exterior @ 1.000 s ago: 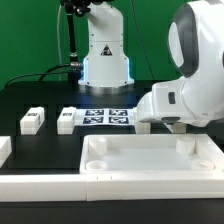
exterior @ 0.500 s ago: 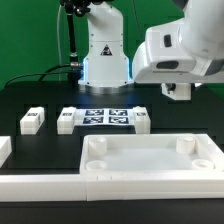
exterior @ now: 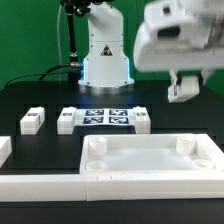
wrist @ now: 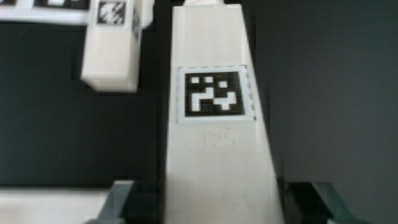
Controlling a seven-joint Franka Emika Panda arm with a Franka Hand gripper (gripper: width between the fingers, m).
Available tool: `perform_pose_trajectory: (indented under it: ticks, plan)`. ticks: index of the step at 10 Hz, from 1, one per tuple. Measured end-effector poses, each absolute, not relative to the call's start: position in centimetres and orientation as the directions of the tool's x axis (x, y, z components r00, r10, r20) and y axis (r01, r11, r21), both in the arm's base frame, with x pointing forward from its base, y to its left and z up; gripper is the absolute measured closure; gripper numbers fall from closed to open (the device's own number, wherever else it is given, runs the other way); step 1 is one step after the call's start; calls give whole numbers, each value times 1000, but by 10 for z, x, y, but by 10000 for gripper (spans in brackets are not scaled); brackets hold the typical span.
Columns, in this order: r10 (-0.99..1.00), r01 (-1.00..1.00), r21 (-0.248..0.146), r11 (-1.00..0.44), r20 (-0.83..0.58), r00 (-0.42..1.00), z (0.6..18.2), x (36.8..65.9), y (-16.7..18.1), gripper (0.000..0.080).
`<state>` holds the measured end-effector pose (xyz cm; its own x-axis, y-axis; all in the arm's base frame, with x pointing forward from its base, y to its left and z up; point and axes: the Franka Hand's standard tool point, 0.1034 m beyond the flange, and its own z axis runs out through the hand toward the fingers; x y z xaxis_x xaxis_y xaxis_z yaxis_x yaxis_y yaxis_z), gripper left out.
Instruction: Assemble desk
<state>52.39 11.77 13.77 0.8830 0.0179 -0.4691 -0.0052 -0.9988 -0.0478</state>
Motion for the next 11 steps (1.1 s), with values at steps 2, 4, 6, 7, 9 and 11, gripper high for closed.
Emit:
perform_pose_trajectory:
  ticks: [2, 4, 6, 7, 9, 11]
  plan:
    - [29, 2, -78, -997, -341, 940, 180, 557, 104, 511]
    - [19, 6, -83, -996, -166, 986, 178, 562, 107, 509]
    - [15, 12, -89, -996, -31, 999, 177, 570, 106, 509]
    - [40, 44, -91, -995, 50, 998, 174, 578, 102, 509]
    - [49, 68, -86, -994, 201, 978, 194, 607, 106, 509]
    - [66, 95, -73, -993, 324, 944, 195, 611, 116, 509]
